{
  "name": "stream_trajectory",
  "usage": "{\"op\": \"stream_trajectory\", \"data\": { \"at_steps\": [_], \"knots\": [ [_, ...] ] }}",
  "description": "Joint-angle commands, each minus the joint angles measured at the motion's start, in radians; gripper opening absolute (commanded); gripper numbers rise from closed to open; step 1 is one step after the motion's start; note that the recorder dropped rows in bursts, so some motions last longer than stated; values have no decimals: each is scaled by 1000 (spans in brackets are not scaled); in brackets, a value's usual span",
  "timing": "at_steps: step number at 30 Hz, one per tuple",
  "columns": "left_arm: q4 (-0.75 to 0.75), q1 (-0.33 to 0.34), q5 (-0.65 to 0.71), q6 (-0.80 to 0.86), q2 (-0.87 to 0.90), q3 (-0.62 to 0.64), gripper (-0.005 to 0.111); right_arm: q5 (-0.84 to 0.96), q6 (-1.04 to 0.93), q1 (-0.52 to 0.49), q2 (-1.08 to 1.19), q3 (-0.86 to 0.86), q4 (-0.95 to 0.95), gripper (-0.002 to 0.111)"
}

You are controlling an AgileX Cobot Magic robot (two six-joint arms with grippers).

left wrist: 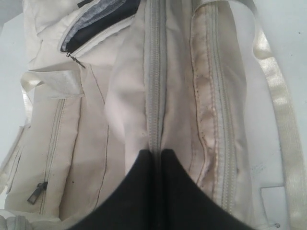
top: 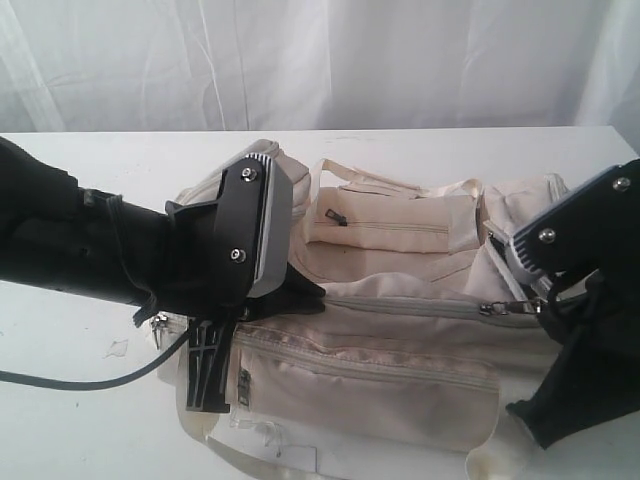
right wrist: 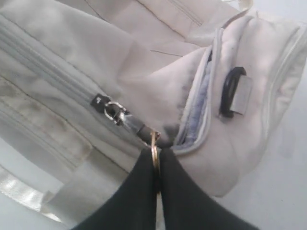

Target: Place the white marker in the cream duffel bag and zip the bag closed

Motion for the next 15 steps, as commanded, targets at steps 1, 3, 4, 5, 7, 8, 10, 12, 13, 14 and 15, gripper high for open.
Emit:
{"op": "stream_trajectory", "data": {
  "at_steps": [1, 3, 4, 5, 7, 8, 10, 12, 13, 14, 15],
  "knots": [
    [-17, -1, 5, 34, -2, -2, 0, 112, 9, 0, -16, 2, -84, 0],
    [-17, -1, 5, 34, -2, -2, 0, 145, 9, 0, -24, 2, -119, 0],
    [-17, -1, 5, 34, -2, -2, 0, 158, 9, 0, -27, 2, -138, 0],
    [-17, -1, 5, 34, -2, -2, 0, 172, 9, 0, -34, 2, -155, 0],
    [-17, -1, 5, 34, -2, -2, 0, 197, 9, 0, -44, 2, -181, 0],
    [-17, -1, 5, 34, -2, -2, 0, 213, 7, 0, -47, 2, -192, 0],
    [-17, -1, 5, 34, -2, -2, 0, 246, 5, 0, -55, 2, -214, 0],
    [-17, -1, 5, 34, -2, -2, 0, 264, 5, 0, -62, 2, -250, 0],
    [-17, -1, 5, 34, -2, -2, 0, 264, 5, 0, -67, 2, -270, 0],
    [-17, -1, 5, 34, -2, -2, 0, 264, 5, 0, -69, 2, -290, 0],
    [-17, -1, 5, 34, -2, -2, 0, 261, 5, 0, -69, 2, -304, 0]
  ]
}}
